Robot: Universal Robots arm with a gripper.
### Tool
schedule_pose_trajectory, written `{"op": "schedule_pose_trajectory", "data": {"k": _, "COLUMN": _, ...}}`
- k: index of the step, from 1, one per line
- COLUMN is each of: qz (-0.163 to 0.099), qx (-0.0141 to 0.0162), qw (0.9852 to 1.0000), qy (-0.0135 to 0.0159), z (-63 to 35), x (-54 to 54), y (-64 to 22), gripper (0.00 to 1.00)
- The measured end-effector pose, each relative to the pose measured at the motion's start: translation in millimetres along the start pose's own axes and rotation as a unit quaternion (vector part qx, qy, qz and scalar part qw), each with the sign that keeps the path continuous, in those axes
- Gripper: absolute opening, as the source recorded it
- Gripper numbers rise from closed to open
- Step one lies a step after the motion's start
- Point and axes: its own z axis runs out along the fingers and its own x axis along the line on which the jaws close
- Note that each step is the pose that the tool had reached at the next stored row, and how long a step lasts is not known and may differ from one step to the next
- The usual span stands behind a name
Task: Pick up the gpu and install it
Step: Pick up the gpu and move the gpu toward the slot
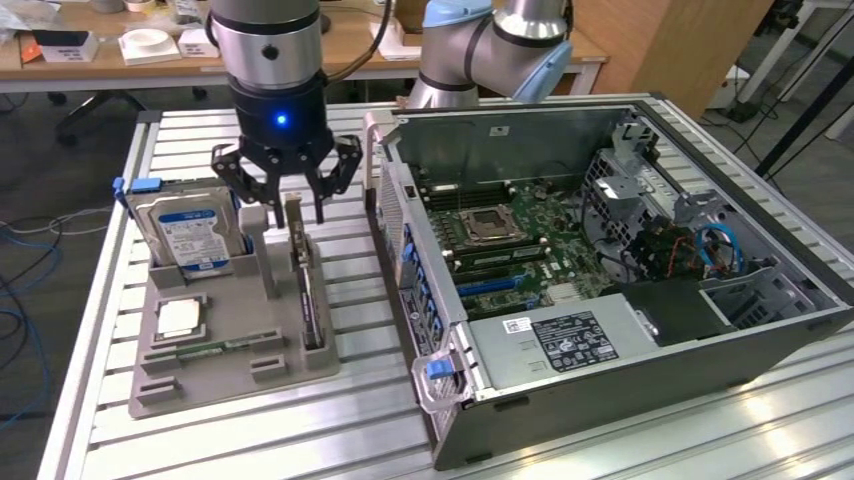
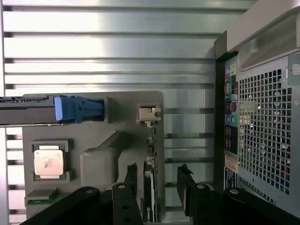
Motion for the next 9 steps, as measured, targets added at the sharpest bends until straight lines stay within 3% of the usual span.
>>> {"op": "schedule_pose_trajectory", "data": {"k": 9, "qz": 0.000, "qx": -0.0001, "qw": 1.0000, "qy": -0.0024, "z": 3.4, "x": 2.5, "y": -0.8, "gripper": 0.47}}
